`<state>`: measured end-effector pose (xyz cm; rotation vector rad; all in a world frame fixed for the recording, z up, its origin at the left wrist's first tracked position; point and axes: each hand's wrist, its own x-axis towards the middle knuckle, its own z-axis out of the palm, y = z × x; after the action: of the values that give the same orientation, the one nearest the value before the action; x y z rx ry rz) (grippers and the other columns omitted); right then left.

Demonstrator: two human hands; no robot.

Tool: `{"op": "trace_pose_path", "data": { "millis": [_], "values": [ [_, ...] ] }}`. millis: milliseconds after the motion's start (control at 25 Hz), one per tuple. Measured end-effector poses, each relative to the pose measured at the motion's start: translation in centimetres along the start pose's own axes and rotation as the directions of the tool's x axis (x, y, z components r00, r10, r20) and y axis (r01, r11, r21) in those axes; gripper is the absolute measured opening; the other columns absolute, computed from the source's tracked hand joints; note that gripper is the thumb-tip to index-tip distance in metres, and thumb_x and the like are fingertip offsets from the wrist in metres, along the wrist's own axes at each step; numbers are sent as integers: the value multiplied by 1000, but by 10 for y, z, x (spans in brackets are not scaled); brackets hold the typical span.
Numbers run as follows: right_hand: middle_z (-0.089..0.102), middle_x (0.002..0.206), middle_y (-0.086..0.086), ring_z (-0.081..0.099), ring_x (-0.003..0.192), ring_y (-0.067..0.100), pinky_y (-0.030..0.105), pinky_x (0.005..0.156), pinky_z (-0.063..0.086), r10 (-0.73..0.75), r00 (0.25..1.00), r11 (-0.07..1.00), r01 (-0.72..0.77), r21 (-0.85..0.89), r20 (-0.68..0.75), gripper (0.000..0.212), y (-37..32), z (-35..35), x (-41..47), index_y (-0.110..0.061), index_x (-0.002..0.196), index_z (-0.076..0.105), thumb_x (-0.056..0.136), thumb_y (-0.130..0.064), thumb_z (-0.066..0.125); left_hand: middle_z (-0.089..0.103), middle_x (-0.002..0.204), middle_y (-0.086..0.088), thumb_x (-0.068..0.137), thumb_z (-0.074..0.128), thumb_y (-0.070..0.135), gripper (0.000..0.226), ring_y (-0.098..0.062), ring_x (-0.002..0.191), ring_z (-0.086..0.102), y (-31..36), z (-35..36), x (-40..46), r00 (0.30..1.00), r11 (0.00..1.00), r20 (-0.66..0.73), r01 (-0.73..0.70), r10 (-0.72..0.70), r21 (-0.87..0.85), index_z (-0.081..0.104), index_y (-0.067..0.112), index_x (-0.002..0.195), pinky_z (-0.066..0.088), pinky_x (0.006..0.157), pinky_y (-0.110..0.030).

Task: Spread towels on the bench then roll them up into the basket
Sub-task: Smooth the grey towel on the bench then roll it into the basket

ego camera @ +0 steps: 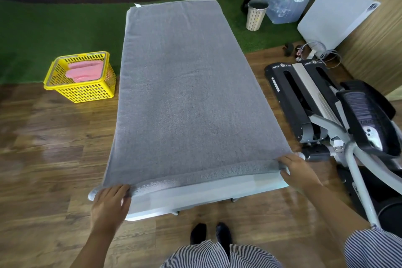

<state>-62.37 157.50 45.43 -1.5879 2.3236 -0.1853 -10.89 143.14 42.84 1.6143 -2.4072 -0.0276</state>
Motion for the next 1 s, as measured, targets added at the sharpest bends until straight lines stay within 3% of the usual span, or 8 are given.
{"op": "trace_pose_path", "data": {
  "millis": [120, 240, 360, 520, 640, 800, 920, 1000],
  "values": [
    [66, 78, 10, 60, 74, 34, 38, 77, 46, 0, 1000, 999, 0, -53, 4, 8, -6, -4, -1, -4, 81, 69, 74, -5, 64, 67, 66, 2, 75, 37, 26, 36, -26, 62, 67, -2, -7, -2, 1000, 999, 3, -3, 2, 41, 71, 15, 72, 40, 73, -43],
    [64, 73, 4, 61, 68, 29, 39, 74, 46, -25, 999, 996, 23, -87, -24, 22, -2, 2, -4, -10, 77, 68, 75, -22, 50, 66, 68, 1, 72, 36, 25, 36, -25, 64, 65, -4, -9, -3, 999, 999, -42, -31, 33, 34, 70, 14, 71, 39, 74, -43],
    [63, 82, 5, 61, 74, 29, 41, 73, 48, -53, 997, 994, 46, -98, -62, 22, -4, 3, -6, -10, 86, 66, 64, -7, 69, 68, 89, -6, 75, 40, 25, 36, -23, 87, 55, -6, -6, 2, 997, 999, -61, -48, 48, -13, 69, 9, 88, 41, 78, -45],
    [64, 78, 6, 62, 68, 31, 39, 66, 51, -90, 988, 994, 81, -73, -125, 26, -5, 4, -5, -8, 80, 71, 60, 7, 78, 71, 87, -7, 83, 40, 28, 41, -30, 81, 66, 0, -4, 5, 1000, 996, -13, 22, -23, -88, 73, 5, 87, 52, 69, -46],
    [66, 88, 8, 61, 84, 32, 37, 73, 50, -15, 997, 997, 20, 72, -74, 26, -3, 6, -4, -4, 91, 72, 66, 2, 75, 71, 84, -3, 76, 42, 34, 43, -28, 80, 66, 4, -3, 9, 998, 991, 54, 52, -46, -127, 74, 7, 84, 54, 70, -44],
    [63, 102, 8, 54, 100, 29, 35, 83, 43, 9, 998, 999, -12, 50, 56, 30, -5, -3, -1, -4, 103, 69, 74, 0, 68, 68, 88, -6, 70, 43, 33, 44, -21, 88, 54, 0, -2, 6, 992, 992, 122, -30, 45, -121, 72, 4, 87, 53, 73, -48],
    [63, 90, 5, 55, 90, 24, 35, 82, 46, 45, 996, 999, -47, 25, 72, 13, -8, -8, -3, -6, 89, 71, 79, -9, 62, 66, 82, 2, 75, 43, 34, 35, -18, 81, 58, -1, -10, 3, 986, 993, 166, 3, 17, -120, 71, 14, 78, 48, 67, -41],
    [57, 73, 1, 52, 77, 21, 38, 78, 47, 49, 996, 999, -49, -3, 77, 15, -5, -7, -4, -8, 71, 68, 77, -16, 56, 65, 80, 8, 74, 42, 35, 33, -12, 81, 55, -3, -12, 2, 985, 993, 171, -5, 25, -116, 72, 21, 75, 46, 67, -40]
  ]
}}
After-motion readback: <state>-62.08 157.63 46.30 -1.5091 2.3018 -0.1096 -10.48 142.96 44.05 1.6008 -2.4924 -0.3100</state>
